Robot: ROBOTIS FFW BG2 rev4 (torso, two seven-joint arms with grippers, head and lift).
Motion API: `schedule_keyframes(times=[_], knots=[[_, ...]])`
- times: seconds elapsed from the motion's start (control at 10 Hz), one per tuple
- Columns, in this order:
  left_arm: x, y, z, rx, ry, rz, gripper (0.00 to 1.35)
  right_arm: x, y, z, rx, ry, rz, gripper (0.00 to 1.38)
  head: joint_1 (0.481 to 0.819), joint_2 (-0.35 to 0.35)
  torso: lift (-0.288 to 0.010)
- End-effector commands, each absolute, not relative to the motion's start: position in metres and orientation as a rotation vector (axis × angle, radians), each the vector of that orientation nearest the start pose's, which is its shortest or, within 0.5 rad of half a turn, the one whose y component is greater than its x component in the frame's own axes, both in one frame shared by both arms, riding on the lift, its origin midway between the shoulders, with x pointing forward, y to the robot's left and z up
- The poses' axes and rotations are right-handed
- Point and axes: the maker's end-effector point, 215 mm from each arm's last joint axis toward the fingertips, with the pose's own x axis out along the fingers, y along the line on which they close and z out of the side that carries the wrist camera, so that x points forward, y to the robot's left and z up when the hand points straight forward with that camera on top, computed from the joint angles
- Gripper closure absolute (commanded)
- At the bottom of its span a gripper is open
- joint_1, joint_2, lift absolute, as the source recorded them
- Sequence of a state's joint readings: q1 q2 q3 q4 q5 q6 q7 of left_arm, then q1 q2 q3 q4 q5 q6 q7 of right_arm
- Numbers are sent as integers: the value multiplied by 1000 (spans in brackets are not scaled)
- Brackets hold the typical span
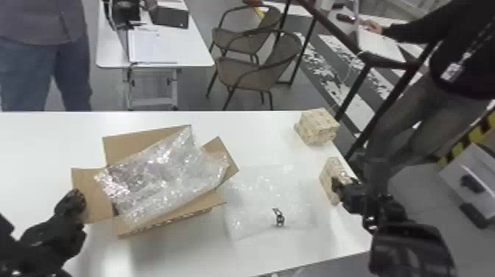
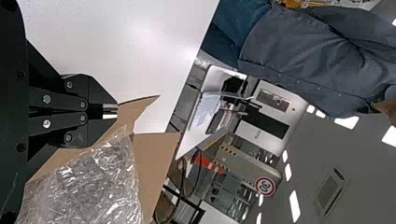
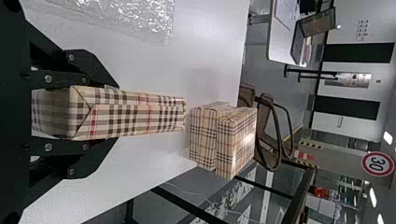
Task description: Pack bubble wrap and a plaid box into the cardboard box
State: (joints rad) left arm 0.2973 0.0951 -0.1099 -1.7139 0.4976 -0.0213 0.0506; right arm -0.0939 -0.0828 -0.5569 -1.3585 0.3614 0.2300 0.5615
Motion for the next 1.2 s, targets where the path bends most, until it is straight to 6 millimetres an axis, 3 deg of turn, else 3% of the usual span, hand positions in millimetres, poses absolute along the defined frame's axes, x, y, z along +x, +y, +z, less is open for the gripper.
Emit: schedule_keyframes(times=[0.0,0.4,0.8,1.1], knots=[[491,200,-428,-424,177,-30,1205,529,-473,-478,-155,469,-30,909,695,-287,-73],[492,199,-427,-423,176,-32,1205,529,-469,-462,-153,435,-36,909,695,-287,-73],[493,197,-426,-425,174,-38,1205,554,-412,-369,-153,265,15,909,695,-251,-73],[494,197,-427,-426,175,-40,1205,574,-347,-322,-96,165,110,909,695,-201,-73]])
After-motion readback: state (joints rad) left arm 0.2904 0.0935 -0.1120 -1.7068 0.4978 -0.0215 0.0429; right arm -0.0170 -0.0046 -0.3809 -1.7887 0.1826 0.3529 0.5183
